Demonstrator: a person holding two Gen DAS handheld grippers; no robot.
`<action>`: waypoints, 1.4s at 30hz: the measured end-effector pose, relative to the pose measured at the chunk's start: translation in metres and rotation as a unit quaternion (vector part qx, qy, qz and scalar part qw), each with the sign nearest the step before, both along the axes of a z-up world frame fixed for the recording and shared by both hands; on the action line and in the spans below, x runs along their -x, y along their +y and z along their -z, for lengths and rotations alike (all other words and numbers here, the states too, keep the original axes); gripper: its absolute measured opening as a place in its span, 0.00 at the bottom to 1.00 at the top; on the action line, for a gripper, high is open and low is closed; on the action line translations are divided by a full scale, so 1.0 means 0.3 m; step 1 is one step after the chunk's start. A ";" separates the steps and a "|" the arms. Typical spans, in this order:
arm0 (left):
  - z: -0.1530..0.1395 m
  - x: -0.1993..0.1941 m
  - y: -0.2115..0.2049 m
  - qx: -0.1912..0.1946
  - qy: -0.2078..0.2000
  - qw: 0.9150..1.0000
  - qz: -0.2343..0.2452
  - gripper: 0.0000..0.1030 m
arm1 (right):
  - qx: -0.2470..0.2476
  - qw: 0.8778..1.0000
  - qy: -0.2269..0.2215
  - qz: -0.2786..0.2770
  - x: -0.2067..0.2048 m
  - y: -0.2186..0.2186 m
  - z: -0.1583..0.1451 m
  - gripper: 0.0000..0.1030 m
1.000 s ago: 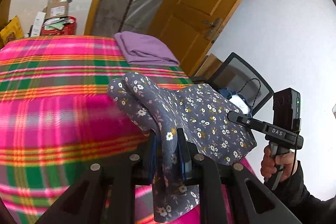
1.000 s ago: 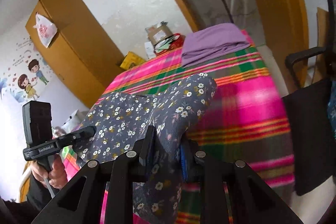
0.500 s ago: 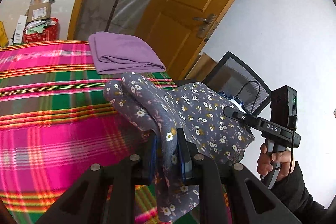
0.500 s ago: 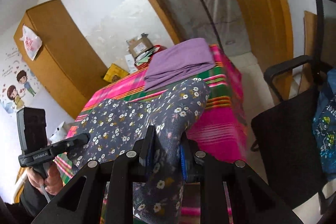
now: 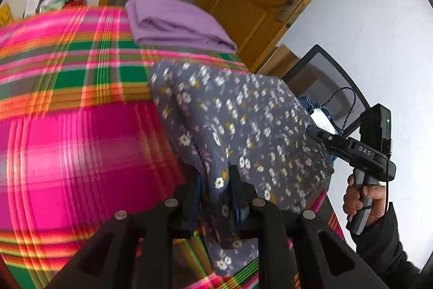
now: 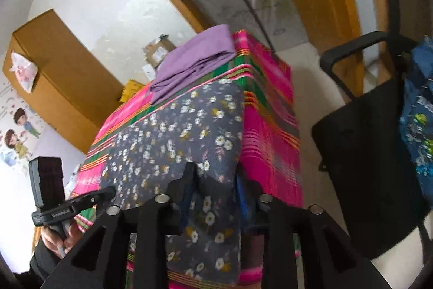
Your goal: Fold clothes
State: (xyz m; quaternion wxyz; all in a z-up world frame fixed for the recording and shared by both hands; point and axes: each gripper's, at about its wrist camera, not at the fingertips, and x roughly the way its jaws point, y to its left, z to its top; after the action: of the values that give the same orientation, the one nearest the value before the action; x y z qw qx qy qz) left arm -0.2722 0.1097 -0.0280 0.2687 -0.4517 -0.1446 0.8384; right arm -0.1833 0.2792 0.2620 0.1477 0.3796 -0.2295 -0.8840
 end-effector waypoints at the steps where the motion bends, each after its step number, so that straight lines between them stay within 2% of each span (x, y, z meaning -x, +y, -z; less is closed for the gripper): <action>1: -0.002 -0.011 -0.011 -0.003 -0.002 1.000 0.000 0.20 | -0.008 1.000 0.006 0.006 -0.020 0.004 -0.012 0.35; 4: -0.042 -0.056 -0.034 0.007 0.015 1.000 -0.006 0.20 | -0.036 0.999 0.037 0.017 -0.102 0.006 -0.068 0.35; 7: -0.103 -0.092 -0.034 0.017 0.044 0.999 -0.013 0.17 | -0.056 0.996 0.067 0.005 -0.172 -0.031 -0.119 0.35; 9: -0.136 -0.101 -0.004 0.019 0.061 0.998 -0.005 0.17 | -0.078 0.994 0.077 -0.016 -0.197 -0.082 -0.129 0.30; 12: -0.133 -0.094 0.052 0.040 0.070 0.997 0.009 0.17 | -0.133 0.988 0.067 -0.048 -0.200 -0.171 -0.104 0.19; 16: -0.064 -0.047 0.060 0.049 0.041 0.998 0.007 0.14 | -0.178 0.981 0.032 -0.064 -0.185 -0.223 -0.029 0.16; 18: -0.053 -0.040 0.042 0.042 0.036 0.998 0.004 0.06 | -0.182 0.981 0.029 -0.063 -0.188 -0.221 -0.028 0.15; 22: -0.095 -0.015 0.041 0.049 0.054 0.997 -0.001 0.06 | -0.174 0.982 0.050 -0.052 -0.168 -0.208 -0.095 0.16; 26: -0.118 0.075 0.058 0.066 0.063 0.996 -0.016 0.06 | -0.172 0.983 0.058 -0.030 -0.072 -0.182 -0.138 0.16; 33: -0.070 0.191 0.069 0.068 0.040 0.996 -0.032 0.06 | -0.177 0.984 0.010 -0.022 0.097 -0.153 -0.058 0.15; 38: -0.070 0.175 0.092 0.088 0.047 0.994 -0.036 0.06 | -0.157 0.987 0.007 -0.013 0.096 -0.137 -0.054 0.16; 41: -0.107 0.117 0.094 0.107 0.057 0.992 -0.045 0.06 | -0.165 0.986 0.021 -0.008 0.024 -0.162 -0.097 0.17; 42: -0.121 0.087 0.093 0.115 0.060 0.990 -0.049 0.06 | -0.166 0.986 0.027 -0.006 -0.004 -0.171 -0.110 0.21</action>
State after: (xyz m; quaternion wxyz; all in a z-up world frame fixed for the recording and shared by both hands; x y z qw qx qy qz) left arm -0.2983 0.1375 0.0082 0.1820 -0.4211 -0.0526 0.8870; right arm -0.1821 0.2279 0.2951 0.0941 0.3764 -0.0732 -0.9187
